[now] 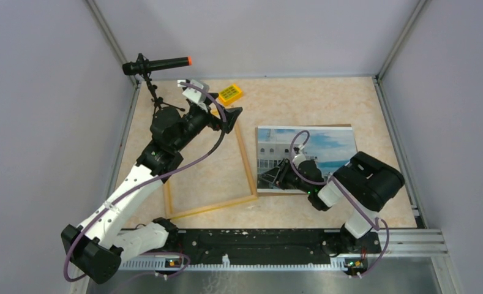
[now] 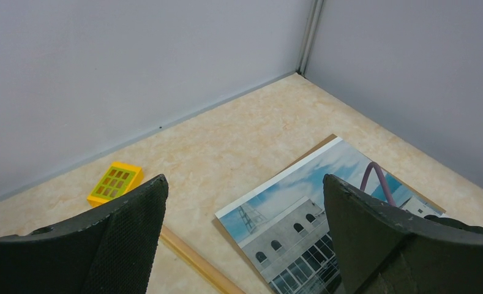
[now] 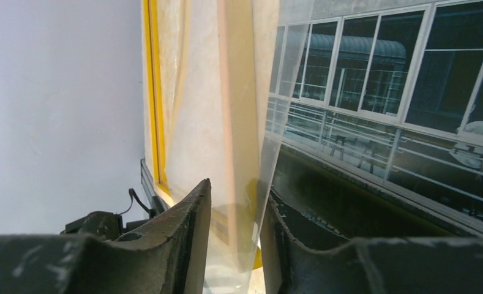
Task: Put the photo into the frame
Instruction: Pick up the photo frame item from the photo frame.
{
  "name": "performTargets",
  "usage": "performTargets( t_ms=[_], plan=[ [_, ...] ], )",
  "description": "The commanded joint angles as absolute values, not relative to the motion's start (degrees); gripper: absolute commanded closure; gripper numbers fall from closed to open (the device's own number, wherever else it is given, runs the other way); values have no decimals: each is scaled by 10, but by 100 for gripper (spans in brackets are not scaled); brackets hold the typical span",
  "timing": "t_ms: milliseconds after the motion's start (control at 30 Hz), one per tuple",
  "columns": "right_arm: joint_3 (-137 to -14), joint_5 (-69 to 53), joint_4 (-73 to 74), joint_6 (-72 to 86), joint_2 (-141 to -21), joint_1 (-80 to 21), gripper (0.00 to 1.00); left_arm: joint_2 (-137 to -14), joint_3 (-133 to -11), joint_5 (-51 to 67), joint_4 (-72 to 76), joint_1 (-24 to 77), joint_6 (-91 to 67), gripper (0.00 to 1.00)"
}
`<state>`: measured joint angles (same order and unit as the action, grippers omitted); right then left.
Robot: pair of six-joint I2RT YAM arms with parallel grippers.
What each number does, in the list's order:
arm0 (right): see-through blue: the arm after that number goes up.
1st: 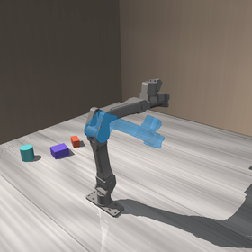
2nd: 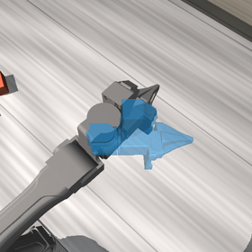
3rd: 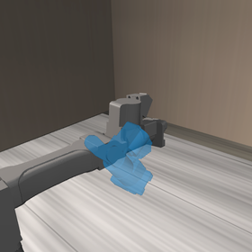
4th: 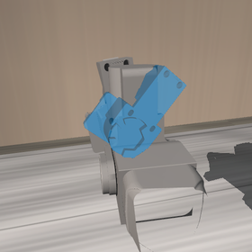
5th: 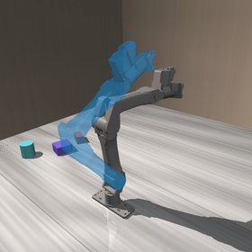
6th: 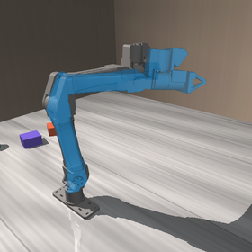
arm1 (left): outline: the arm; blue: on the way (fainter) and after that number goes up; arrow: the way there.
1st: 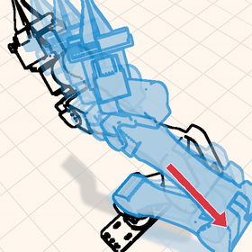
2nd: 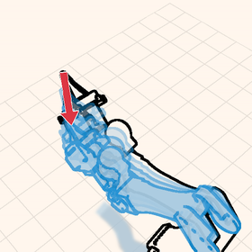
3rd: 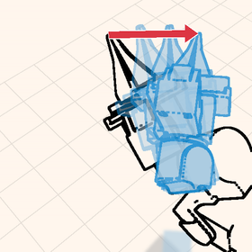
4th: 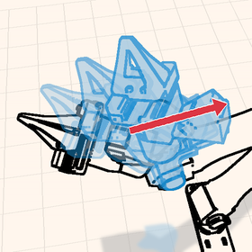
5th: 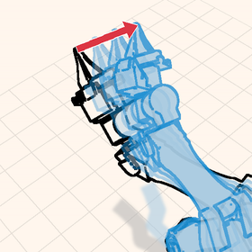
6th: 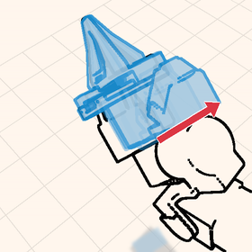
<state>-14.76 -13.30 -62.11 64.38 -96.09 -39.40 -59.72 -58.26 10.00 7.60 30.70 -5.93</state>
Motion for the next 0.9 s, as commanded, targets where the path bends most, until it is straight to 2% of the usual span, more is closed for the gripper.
performTargets(
  t_ms=[0,200,600,867],
  plan=[
    [-164,-124,-738,658,-1009,-400,70,-584,-584,112,106,308,-67,1],
    [-174,-151,-796,664,-1047,-385,99,-590,-579,116,112,308,-76,1],
    [-225,-368,-604,558,-939,-312,100,-619,-581,115,107,309,-102,1],
    [-310,-460,-548,497,-954,-294,100,-640,-584,104,99,308,-105,1]
  ],
)
